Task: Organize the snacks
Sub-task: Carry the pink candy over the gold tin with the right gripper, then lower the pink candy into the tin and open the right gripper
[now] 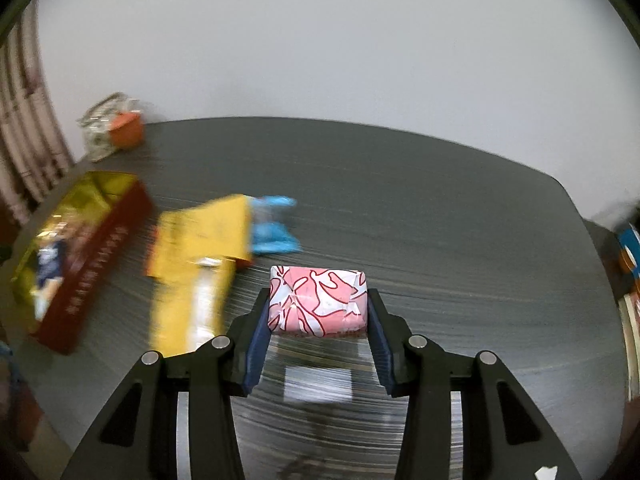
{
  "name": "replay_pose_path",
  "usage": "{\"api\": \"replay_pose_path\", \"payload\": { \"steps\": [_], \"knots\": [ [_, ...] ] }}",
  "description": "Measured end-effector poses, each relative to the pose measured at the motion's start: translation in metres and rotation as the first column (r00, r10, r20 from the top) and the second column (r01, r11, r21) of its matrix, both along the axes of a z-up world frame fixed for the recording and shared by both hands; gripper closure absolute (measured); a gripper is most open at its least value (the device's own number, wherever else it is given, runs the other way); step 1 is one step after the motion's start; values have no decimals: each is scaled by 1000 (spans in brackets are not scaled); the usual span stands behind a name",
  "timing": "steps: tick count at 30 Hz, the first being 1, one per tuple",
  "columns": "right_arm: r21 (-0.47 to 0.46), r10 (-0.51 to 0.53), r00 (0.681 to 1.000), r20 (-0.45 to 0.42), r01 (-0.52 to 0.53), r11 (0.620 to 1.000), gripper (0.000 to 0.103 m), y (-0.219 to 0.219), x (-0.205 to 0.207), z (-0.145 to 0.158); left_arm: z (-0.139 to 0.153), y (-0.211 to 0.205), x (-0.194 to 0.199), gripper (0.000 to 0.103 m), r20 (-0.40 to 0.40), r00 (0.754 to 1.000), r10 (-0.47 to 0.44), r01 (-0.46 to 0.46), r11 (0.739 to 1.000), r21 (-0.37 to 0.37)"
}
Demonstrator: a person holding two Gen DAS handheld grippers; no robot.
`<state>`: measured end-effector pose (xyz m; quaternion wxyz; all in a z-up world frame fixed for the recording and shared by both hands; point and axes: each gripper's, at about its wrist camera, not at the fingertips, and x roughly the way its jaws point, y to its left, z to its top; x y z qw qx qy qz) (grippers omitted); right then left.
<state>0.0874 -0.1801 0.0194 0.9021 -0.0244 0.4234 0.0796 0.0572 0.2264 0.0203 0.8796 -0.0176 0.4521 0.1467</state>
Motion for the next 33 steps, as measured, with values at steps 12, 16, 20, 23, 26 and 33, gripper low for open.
{"api": "replay_pose_path", "payload": {
  "steps": [12, 16, 20, 23, 26, 33],
  "knots": [
    [73, 281, 960, 10, -281, 957, 62, 153, -2, 15, -2, 23, -2, 22, -8, 995, 103, -104, 994, -18],
    [73, 342, 940, 3, -341, 937, 62, 198, 6, 7, -4, 27, -1, 22, -17, 992, 123, -123, 992, -23],
    [64, 369, 929, -11, -368, 928, 62, 220, 8, 1, -6, 29, 0, 22, -31, 990, 134, -135, 990, -25],
    [56, 377, 926, -23, -376, 925, 62, 234, 14, -6, -7, 29, 0, 22, -31, 990, 138, -139, 990, -22],
    [51, 380, 924, -34, -378, 924, 62, 241, 20, -11, -8, 29, 1, 22, -35, 989, 143, -144, 989, -21],
    [36, 372, 927, -52, -370, 928, 62, 253, 29, -18, -7, 31, 1, 22, -34, 989, 141, -142, 990, -28]
  ]
}}
